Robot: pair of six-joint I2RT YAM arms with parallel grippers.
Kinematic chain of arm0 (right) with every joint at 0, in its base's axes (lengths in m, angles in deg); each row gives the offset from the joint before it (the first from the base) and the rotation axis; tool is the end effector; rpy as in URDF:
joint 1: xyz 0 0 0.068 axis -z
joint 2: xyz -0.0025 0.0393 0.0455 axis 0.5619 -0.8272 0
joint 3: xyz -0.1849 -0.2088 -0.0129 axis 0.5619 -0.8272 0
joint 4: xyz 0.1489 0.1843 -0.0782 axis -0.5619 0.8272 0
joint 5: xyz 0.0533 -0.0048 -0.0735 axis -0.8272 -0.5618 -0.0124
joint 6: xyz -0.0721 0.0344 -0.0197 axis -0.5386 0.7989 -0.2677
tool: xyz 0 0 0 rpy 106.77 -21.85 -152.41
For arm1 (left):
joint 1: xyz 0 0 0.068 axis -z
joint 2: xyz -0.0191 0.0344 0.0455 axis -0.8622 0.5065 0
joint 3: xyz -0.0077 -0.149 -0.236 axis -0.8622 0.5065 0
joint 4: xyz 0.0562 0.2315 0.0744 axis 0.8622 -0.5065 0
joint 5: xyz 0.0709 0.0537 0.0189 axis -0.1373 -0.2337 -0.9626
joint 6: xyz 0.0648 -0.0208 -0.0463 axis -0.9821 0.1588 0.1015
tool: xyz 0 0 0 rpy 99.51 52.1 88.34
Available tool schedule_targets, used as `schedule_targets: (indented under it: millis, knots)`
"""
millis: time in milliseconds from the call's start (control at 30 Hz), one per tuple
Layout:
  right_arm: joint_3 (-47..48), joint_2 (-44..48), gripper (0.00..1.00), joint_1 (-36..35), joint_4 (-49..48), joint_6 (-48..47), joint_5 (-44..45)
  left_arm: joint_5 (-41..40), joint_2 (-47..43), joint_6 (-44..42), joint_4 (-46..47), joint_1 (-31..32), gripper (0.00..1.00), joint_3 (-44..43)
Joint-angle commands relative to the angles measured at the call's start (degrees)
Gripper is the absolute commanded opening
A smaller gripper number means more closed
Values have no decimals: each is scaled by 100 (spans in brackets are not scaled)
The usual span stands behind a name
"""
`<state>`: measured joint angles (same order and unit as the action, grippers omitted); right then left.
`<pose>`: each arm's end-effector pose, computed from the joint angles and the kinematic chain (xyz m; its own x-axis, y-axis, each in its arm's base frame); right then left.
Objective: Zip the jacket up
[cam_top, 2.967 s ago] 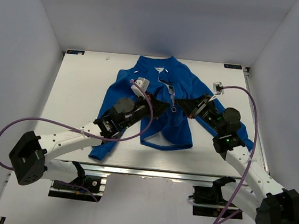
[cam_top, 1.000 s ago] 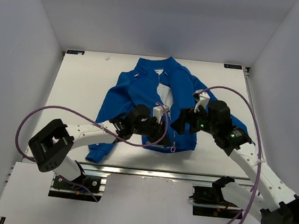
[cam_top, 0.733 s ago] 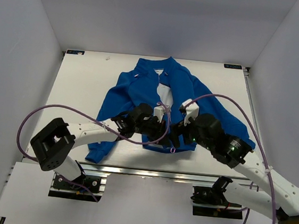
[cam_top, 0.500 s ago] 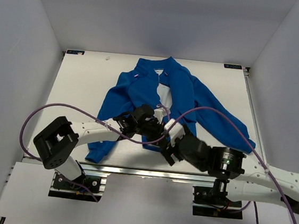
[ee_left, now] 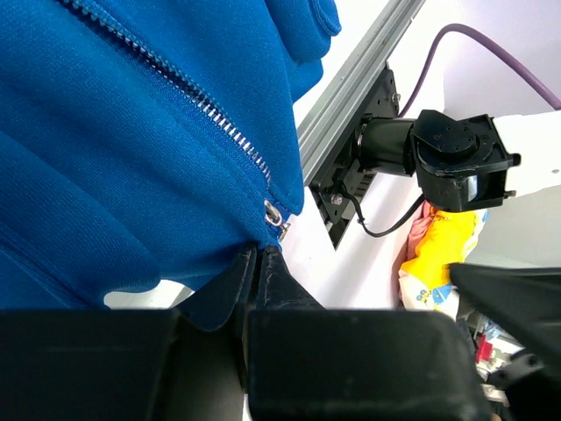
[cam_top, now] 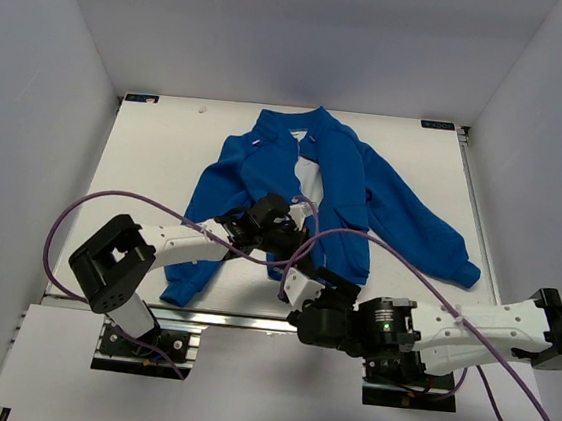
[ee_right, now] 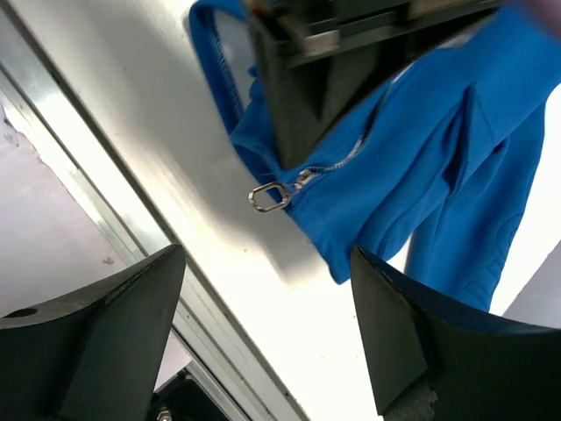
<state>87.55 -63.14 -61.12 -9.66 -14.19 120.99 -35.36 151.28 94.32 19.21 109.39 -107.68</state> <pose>0.0337 0.1994 0.2700 -0.0417 -0.7510 -0.6590 -0.7262 0.4758 -0.4963 0.1910 -0.2861 0.1941 -0.9187 0.2117 -0.3335 0.3950 0.4995 -0.7710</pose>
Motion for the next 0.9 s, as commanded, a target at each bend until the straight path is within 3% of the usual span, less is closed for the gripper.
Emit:
schedule_targets:
  millis: [0, 433, 867]
  knots:
    - [206, -278, 80, -85, 22, 206, 59, 339, -223, 98, -148, -8, 0, -210]
    - [171, -1579, 75, -93, 39, 408, 488, 471, -294, 54, -474, -78, 0, -333]
    - [-31, -1817, 62, 161, -461, 5, 868, 699, -267, 2, -623, -175, 0, -439]
